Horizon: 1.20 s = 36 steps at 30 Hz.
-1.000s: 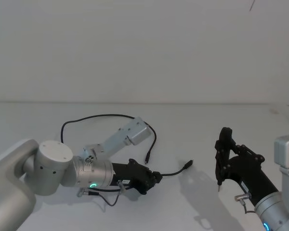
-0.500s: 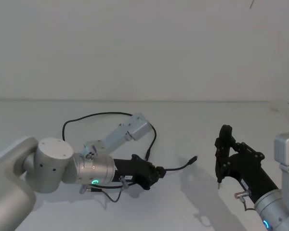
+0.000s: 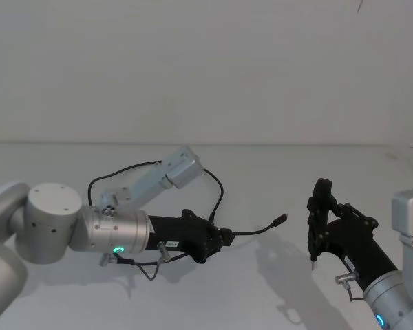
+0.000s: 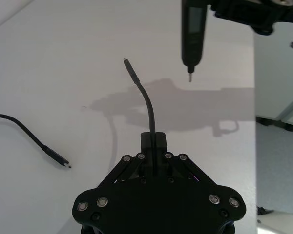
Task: Pick up the data cable with the one hand.
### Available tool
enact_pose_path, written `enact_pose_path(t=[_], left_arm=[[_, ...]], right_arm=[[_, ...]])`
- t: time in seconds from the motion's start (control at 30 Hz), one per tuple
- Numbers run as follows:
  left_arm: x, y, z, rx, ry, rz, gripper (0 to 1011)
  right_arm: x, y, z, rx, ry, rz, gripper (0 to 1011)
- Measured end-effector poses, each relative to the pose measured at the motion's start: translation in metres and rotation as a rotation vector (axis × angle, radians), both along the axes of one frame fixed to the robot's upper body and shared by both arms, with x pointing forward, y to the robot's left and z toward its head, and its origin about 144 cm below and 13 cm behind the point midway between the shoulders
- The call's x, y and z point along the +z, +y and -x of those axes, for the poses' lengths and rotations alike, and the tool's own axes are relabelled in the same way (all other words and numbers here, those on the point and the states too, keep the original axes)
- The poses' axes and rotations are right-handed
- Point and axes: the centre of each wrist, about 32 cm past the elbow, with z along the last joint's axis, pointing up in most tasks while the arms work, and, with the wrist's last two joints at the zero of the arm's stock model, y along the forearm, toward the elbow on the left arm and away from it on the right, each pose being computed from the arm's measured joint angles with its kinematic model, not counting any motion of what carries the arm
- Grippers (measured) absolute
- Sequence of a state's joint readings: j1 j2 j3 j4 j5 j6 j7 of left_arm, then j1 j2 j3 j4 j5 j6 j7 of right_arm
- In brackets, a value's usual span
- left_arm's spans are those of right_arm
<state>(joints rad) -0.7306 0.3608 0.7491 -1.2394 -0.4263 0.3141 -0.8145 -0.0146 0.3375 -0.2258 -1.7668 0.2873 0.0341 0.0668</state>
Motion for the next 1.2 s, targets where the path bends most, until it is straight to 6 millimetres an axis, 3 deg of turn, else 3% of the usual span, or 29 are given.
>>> enact_pose_path(t=[0.5,1.2], left_arm=[[0.007,0.016,0.010,-0.052,0.021,-0.001,39],[0.009,0.022,0.015,-0.075,0.032,-0.003,38]], right_arm=[[0.000,0.002,0.000,0.000,-0.008,-0.008,279],[-0.001,0.033,-0.023,-0.008,-0.111,-0.087,279]])
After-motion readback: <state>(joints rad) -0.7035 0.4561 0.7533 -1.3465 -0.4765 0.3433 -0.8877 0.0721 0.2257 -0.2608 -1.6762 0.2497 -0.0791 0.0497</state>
